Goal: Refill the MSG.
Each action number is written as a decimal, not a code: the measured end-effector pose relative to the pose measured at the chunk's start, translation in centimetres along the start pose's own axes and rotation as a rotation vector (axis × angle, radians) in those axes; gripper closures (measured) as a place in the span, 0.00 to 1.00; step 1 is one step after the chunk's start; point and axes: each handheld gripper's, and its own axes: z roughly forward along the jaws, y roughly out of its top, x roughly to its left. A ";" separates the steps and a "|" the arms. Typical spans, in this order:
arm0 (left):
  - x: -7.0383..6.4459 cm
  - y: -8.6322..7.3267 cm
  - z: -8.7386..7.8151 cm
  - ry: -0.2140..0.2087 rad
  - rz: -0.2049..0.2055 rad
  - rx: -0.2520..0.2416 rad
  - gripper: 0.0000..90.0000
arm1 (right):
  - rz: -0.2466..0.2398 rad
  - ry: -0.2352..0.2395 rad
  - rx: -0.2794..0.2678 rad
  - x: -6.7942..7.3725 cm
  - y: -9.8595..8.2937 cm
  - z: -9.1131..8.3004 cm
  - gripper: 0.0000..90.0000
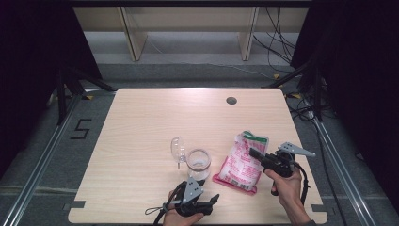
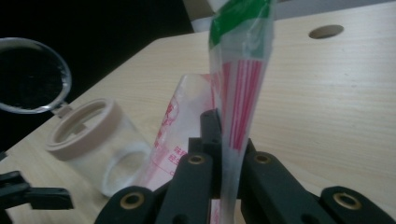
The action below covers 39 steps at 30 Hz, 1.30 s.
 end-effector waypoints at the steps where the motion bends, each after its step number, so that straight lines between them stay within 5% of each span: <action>1: 0.0 0.0 0.2 -0.003 0.007 0.008 0.35 | -0.031 0.001 -0.009 0.0 0.0 0.1 1.00; 8: -0.3 0.1 0.7 0.001 0.019 0.001 0.35 | -0.023 0.063 -0.037 1.6 0.6 -0.4 1.00; 9: -0.4 0.1 0.9 -0.002 -0.010 -0.006 0.35 | -0.041 0.070 -0.043 1.6 0.8 -0.4 1.00; 10: -0.2 0.2 0.9 -0.008 0.017 -0.001 0.35 | -0.008 0.068 -0.022 2.2 0.9 -0.7 1.00; 11: -0.3 0.2 1.0 0.008 0.009 0.001 0.35 | -0.047 0.083 -0.039 2.1 1.0 -0.5 1.00; 12: -0.3 0.3 1.1 -0.004 -0.003 0.004 0.35 | -0.016 0.099 -0.032 2.6 1.0 -0.7 1.00; 16: -0.3 0.5 1.7 0.008 -0.011 -0.010 0.35 | -0.020 0.142 -0.057 3.7 1.7 -0.8 1.00; 18: -0.2 0.7 1.7 0.017 0.016 -0.004 0.35 | -0.024 0.158 -0.062 4.6 2.3 -0.9 1.00; 19: -0.5 0.7 1.8 0.017 -0.024 -0.008 0.35 | -0.070 0.158 -0.075 4.6 2.7 -0.8 1.00; 22: -0.5 0.9 2.1 0.016 -0.015 -0.012 0.35 | -0.096 0.151 -0.044 5.5 3.5 -0.8 1.00; 27: -0.4 1.1 2.4 0.012 -0.011 -0.009 0.35 | -0.082 0.154 -0.021 5.7 4.1 -0.7 1.00; 28: -0.5 1.2 2.5 0.012 -0.017 -0.013 0.35 | -0.108 0.144 -0.023 5.6 4.3 -0.7 1.00; 30: -0.3 1.4 2.6 0.008 0.016 -0.009 0.35 | -0.107 0.149 -0.019 5.7 4.7 -0.7 1.00; 31: -0.4 1.4 2.9 -0.003 -0.004 -0.016 0.35 | -0.087 0.162 -0.021 5.9 4.8 -0.8 1.00; 32: -0.3 1.4 3.2 -0.020 -0.001 -0.010 0.35 | -0.116 0.152 -0.028 5.8 5.1 -0.8 1.00; 39: -1.1 1.8 4.3 0.028 -0.010 -0.028 0.35 | -0.156 0.152 -0.050 6.8 6.8 -1.7 1.00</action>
